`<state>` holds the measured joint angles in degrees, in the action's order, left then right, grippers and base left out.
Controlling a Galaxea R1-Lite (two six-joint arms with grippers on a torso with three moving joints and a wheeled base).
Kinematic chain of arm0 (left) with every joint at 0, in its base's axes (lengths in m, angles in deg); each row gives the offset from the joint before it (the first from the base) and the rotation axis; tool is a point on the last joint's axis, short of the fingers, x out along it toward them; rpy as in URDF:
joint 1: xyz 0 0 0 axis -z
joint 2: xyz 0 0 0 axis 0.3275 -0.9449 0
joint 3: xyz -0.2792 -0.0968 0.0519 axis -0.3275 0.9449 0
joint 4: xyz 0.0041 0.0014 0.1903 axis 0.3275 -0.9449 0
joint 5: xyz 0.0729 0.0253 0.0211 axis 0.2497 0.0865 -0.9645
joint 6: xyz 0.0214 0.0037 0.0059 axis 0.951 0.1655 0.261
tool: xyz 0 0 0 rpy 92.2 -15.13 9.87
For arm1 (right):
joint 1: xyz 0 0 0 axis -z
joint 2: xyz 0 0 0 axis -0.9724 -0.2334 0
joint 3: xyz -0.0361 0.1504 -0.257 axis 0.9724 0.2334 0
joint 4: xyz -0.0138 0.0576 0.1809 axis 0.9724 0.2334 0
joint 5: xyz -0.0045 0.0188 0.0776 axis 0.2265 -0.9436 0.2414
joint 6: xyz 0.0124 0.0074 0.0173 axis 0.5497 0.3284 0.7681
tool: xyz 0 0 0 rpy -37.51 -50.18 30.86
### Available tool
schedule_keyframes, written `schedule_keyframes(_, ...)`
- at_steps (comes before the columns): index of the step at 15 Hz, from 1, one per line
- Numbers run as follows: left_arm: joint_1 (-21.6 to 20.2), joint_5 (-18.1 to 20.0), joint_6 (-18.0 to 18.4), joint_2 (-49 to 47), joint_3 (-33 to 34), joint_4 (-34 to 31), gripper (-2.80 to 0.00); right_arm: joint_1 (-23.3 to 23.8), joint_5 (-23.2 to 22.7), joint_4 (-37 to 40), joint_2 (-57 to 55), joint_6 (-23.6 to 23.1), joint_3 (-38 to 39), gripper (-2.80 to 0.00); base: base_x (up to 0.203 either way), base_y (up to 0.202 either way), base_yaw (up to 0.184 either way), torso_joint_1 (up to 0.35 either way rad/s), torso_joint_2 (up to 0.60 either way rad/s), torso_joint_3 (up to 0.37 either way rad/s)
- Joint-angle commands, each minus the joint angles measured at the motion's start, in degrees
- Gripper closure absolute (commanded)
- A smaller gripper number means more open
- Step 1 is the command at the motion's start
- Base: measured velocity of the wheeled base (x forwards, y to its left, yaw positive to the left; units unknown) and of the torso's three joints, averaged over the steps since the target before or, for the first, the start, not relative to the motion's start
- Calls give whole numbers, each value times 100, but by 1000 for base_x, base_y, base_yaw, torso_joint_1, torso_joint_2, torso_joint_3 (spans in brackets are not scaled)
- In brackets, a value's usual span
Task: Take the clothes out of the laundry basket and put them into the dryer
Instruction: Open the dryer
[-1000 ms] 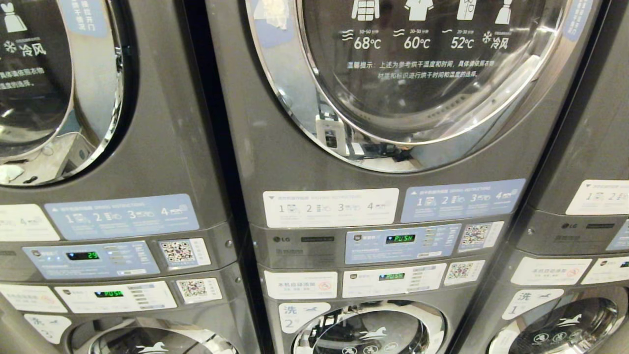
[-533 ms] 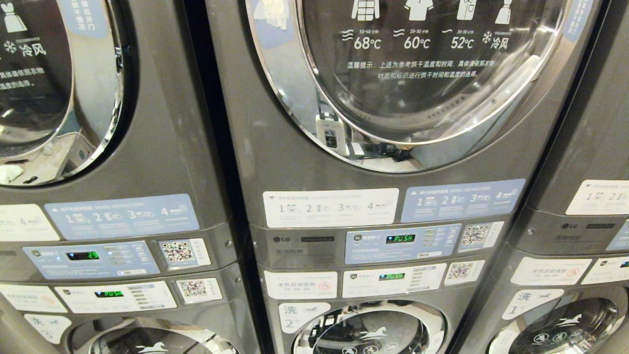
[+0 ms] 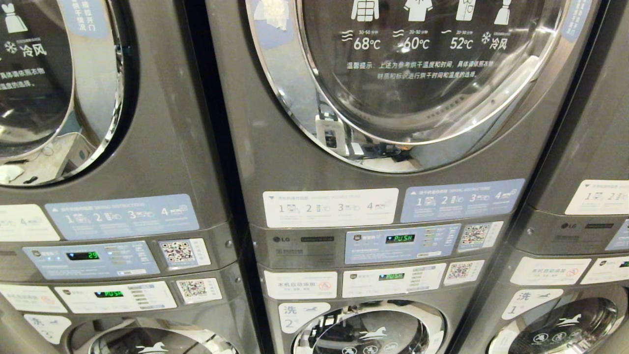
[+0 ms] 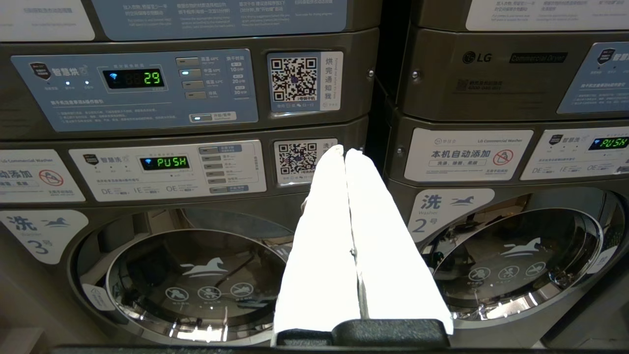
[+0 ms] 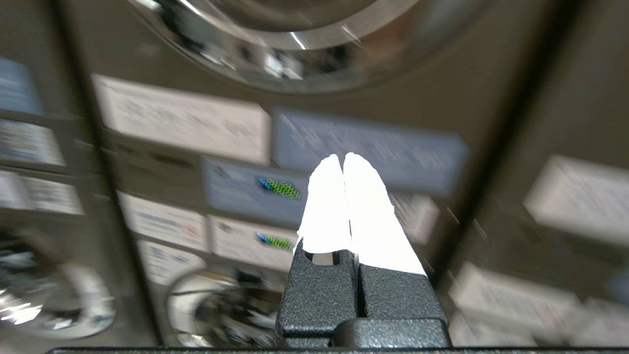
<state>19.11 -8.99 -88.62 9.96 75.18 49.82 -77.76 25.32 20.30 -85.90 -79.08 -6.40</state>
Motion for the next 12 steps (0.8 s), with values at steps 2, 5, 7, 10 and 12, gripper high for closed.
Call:
schedule_keyframes(2,0,-1,0,0,1,0,0,-285,-902,-250,-3041,47,-1754,0,0,0,0,0,0,0)
schedule_keyframes(5,0,-1,0,0,1,0,0,-1290,-1717,-564,-4950,131,-3652,0,0,0,0,0,0,0)
schedule_keyframes(7,0,-1,0,0,1,0,0,-2183,-1976,-905,-5686,163,-4249,0,0,0,0,0,0,0)
schedule_keyframes(10,0,-1,0,0,1,0,0,-3085,-1574,-1316,-6048,241,-4531,-280,0,0,0,0,0,0)
schedule_keyframes(12,0,-1,0,0,1,0,0,-3290,-1273,-1884,-6428,267,-4688,-280,0,0,0,0,0,0)
